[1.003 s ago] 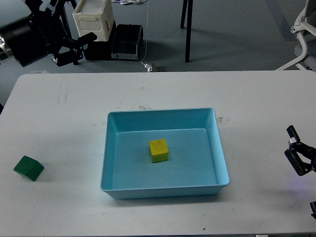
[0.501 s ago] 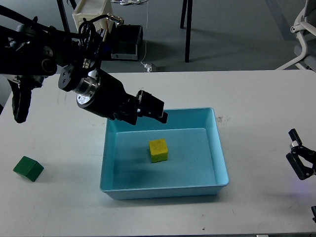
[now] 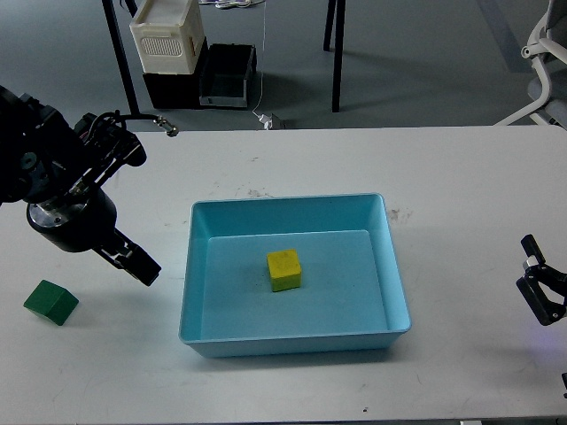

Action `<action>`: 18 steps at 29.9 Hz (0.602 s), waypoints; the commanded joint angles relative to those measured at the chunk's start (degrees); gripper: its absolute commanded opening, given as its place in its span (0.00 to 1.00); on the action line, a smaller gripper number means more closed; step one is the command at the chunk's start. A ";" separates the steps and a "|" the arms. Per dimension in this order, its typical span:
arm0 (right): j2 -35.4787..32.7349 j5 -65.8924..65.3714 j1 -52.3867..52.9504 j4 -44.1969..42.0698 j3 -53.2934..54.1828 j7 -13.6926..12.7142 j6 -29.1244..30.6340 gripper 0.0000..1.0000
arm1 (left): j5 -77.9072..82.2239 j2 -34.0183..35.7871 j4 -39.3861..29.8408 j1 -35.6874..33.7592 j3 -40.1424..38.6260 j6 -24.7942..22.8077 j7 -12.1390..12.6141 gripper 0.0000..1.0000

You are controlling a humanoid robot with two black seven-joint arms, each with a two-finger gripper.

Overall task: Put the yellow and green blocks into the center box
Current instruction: 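Raise the left gripper and lower it onto the green cube, then close the left gripper on the green cube and lift it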

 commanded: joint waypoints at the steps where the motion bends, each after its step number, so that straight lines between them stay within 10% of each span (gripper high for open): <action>1: 0.00 -0.01 -0.04 -0.06 -0.05 0.00 0.06 1.00 | 3.18 3.68 3.29 6.21 0.56 -0.01 0.00 0.99; 18: 0.00 -0.09 -0.74 -0.24 -0.05 0.00 0.06 1.00 | 5.99 5.45 14.46 16.50 -2.25 -0.01 -0.35 0.99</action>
